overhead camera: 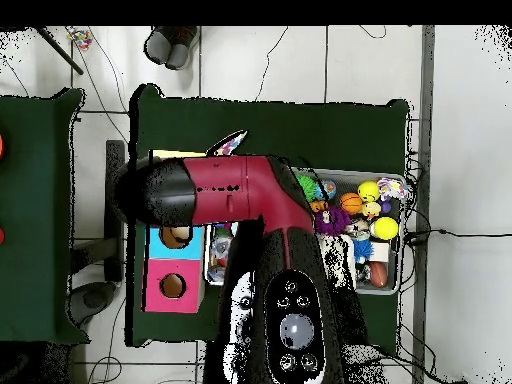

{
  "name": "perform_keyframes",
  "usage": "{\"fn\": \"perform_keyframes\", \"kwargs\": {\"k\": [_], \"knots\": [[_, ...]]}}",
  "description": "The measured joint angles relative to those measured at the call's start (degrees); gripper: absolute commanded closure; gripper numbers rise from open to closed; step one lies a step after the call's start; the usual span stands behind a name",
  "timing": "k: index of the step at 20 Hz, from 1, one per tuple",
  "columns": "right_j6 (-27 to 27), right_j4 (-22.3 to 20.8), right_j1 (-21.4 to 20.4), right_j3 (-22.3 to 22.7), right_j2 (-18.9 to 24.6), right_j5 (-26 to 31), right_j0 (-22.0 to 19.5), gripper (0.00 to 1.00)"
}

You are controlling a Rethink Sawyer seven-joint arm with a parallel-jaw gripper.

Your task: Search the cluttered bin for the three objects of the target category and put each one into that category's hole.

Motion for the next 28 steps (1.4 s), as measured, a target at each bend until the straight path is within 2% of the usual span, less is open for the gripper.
{"fn": "perform_keyframes", "kwargs": {"k": [8, 13, 21, 28], "knots": [[0.00, -1.72, -2.13, 4.34, -0.05, -1.78, 2.26, 1.00], [0.00, -2.33, -2.68, 5.33, -0.05, -1.87, 3.23, 1.00], [0.00, -2.48, -1.91, 4.81, -0.49, -1.89, 3.25, 1.00], [0.00, -3.15, 1.92, 0.99, -1.75, -1.87, 3.25, 1.00]]}}
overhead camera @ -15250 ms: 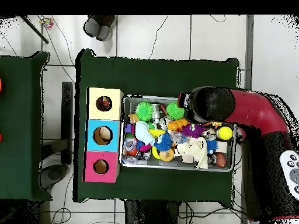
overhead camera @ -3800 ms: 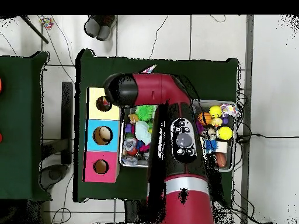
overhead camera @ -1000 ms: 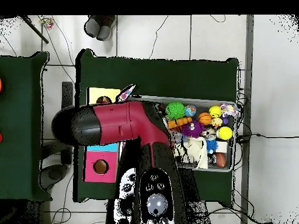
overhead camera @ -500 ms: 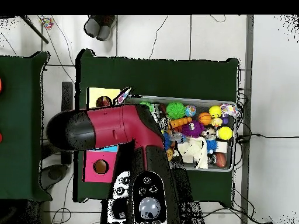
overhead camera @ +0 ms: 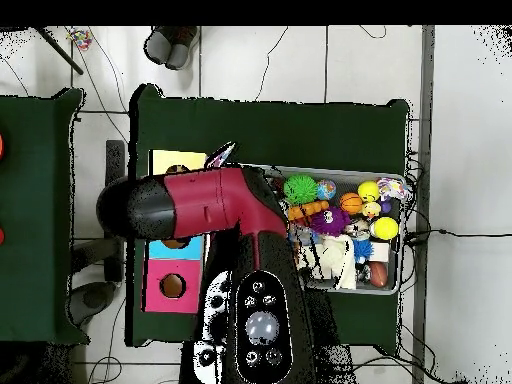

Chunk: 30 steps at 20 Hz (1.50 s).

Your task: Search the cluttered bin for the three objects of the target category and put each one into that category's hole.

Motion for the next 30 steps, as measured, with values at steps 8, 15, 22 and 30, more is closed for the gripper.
{"fn": "perform_keyframes", "kwargs": {"k": [8, 15, 22, 30], "knots": [[0.00, -0.22, 3.84, -5.91, -1.89, 1.33, 0.64, 1.00], [0.00, -0.42, 8.91, -15.36, -3.51, 5.02, 3.78, 1.00], [0.00, -0.51, 13.39, -23.22, -5.26, 6.62, 7.28, 1.00], [0.00, 1.30, 15.59, -26.12, -4.42, 6.67, 6.70, 1.00]]}}
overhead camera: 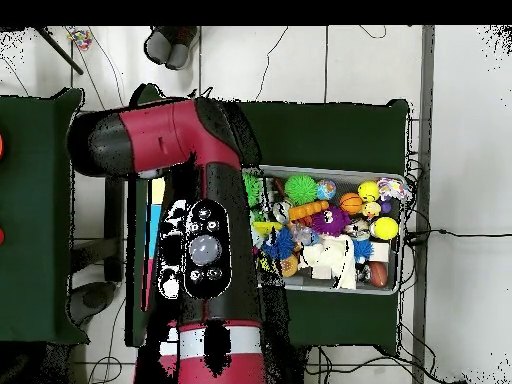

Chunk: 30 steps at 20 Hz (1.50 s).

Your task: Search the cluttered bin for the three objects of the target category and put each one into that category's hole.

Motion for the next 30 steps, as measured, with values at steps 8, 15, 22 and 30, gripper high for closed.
{"fn": "perform_keyframes", "kwargs": {"k": [8, 15, 22, 30], "knots": [[0.00, 0.29, 0.91, 0.88, 1.80, -3.29, -3.98, 1.00], [0.00, 0.15, 0.42, 4.04, 1.88, -8.00, -6.12, 1.00], [0.00, -2.50, 0.46, 4.43, 0.12, -10.49, -3.97, 1.00], [0.00, -4.86, 0.04, 4.50, -2.33, -12.04, 0.24, 1.00]]}}
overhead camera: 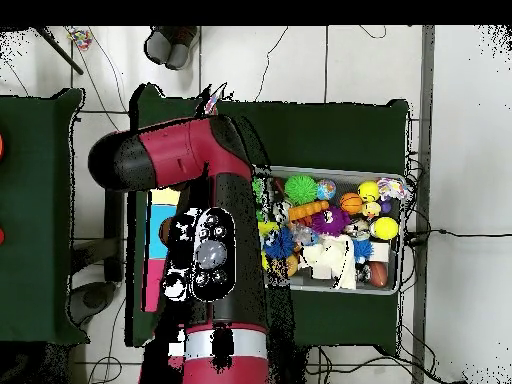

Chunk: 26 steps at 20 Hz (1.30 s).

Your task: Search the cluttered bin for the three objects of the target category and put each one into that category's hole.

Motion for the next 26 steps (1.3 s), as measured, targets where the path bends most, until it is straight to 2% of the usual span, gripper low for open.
{"fn": "perform_keyframes", "kwargs": {"k": [9, 14, 18, 26], "knots": [[0.00, 0.35, -2.60, 3.28, 0.57, -1.54, -0.81, 1.00], [0.00, 0.92, -5.01, 7.01, 2.13, -2.84, -4.31, 1.00], [0.00, 0.56, -5.83, 8.39, 1.69, -3.15, -5.99, 1.00], [0.00, -1.79, -7.57, 10.50, 0.42, -5.00, -5.51, 1.00]]}}
